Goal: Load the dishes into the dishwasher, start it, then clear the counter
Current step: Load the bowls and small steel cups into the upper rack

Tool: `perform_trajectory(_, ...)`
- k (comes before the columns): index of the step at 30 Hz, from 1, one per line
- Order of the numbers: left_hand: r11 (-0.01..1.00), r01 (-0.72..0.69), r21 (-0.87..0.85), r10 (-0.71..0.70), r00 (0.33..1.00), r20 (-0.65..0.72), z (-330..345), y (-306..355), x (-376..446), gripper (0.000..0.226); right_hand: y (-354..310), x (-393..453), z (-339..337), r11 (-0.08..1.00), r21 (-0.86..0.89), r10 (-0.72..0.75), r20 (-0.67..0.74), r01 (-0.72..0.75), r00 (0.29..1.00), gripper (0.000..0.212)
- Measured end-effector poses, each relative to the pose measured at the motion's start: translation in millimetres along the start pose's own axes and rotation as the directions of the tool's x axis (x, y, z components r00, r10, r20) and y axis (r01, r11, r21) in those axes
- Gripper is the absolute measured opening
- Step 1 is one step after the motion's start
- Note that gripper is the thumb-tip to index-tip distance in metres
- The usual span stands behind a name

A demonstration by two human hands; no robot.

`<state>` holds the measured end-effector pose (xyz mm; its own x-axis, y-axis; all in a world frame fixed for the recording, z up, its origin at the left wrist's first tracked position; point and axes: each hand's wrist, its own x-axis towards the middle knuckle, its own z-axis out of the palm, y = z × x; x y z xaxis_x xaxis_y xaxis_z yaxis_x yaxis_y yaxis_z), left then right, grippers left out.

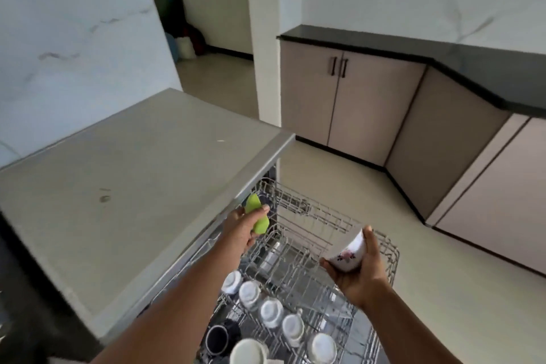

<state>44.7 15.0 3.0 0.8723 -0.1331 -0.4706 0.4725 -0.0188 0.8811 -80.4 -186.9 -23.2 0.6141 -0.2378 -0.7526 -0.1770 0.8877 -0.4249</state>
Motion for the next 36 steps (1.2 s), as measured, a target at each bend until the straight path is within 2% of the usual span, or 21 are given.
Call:
perform_trajectory(2, 0.995, 0.035, 0.098, -0.032, 0.999, -0.028, 7.0, -13.8, 21.4, 0.042, -3.9, 11.0, -14.4, 0.999, -0.012, -0.033, -0.049, 0.032, 0.998, 0.060)
perform_trajectory(5, 0.974, 0.150, 0.169, -0.150, 0.989, -0.013, 6.0, -33.8, 50.6, 0.044, -4.6, 28.6, -24.1, 0.981, -0.191, -0.060, -0.100, 0.040, 0.993, 0.053)
perform_trajectory(8, 0.939, 0.234, 0.253, -0.236, 0.971, -0.020, 3.9, -49.1, 87.3, 0.047, -0.9, 50.8, -19.8, 0.937, -0.340, -0.134, -0.133, 0.081, 0.982, 0.067)
perform_trajectory(11, 0.902, 0.228, 0.367, -0.191, 0.972, -0.134, 7.7, -52.0, 125.2, 0.044, 11.4, 78.5, -4.6, 0.848, -0.516, -0.248, -0.181, 0.122, 0.952, 0.083)
perform_trajectory(13, 0.851, 0.160, 0.500, -0.118, 0.986, -0.116, 11.3, -53.4, 149.6, 0.036, 22.6, 102.5, 8.2, 0.678, -0.722, -0.374, -0.180, 0.136, 0.910, 0.096)
perform_trajectory(16, 0.770, 0.105, 0.630, -0.038, 0.992, -0.119, 19.6, -61.3, 183.6, 0.036, 38.1, 137.1, 28.2, 0.294, -0.951, -0.489, -0.062, 0.097, 0.870, 0.101)
perform_trajectory(17, 0.746, 0.105, 0.657, -0.026, 0.991, -0.129, 23.5, -67.2, 193.4, 0.045, 42.8, 148.3, 33.8, 0.205, -0.975, -0.496, -0.026, 0.088, 0.868, 0.100)
perform_trajectory(20, 0.624, 0.098, 0.775, 0.022, 0.989, -0.143, 37.1, -96.6, 221.0, 0.089, 58.1, 182.9, 44.5, -0.002, -0.999, -0.480, 0.038, 0.042, 0.876, 0.095)
perform_trajectory(22, 0.588, 0.081, 0.805, 0.053, 0.989, -0.138, 43.2, -113.4, 233.5, 0.100, 69.7, 203.8, 48.7, -0.084, -0.996, -0.447, 0.046, 0.010, 0.894, 0.093)
perform_trajectory(24, 0.562, 0.083, 0.823, 0.073, 0.986, -0.149, 47.3, -122.1, 243.2, 0.097, 79.8, 221.7, 52.0, -0.134, -0.991, -0.416, 0.049, -0.009, 0.908, 0.093)
perform_trajectory(27, 0.505, 0.099, 0.857, 0.096, 0.981, -0.170, 47.4, -132.8, 256.3, 0.090, 93.3, 241.6, 56.4, -0.130, -0.991, -0.385, 0.048, -0.003, 0.921, 0.088)
perform_trajectory(31, 0.435, 0.072, 0.897, 0.107, 0.986, -0.131, 40.7, -150.2, 260.0, 0.082, 107.7, 256.5, 60.6, -0.189, -0.982, -0.374, 0.058, -0.015, 0.925, 0.088)
perform_trajectory(36, 0.343, -0.010, 0.939, 0.201, 0.978, -0.063, 35.6, -166.7, 264.8, 0.067, 108.0, 266.6, 64.8, -0.223, -0.973, -0.416, 0.039, -0.060, 0.908, 0.084)
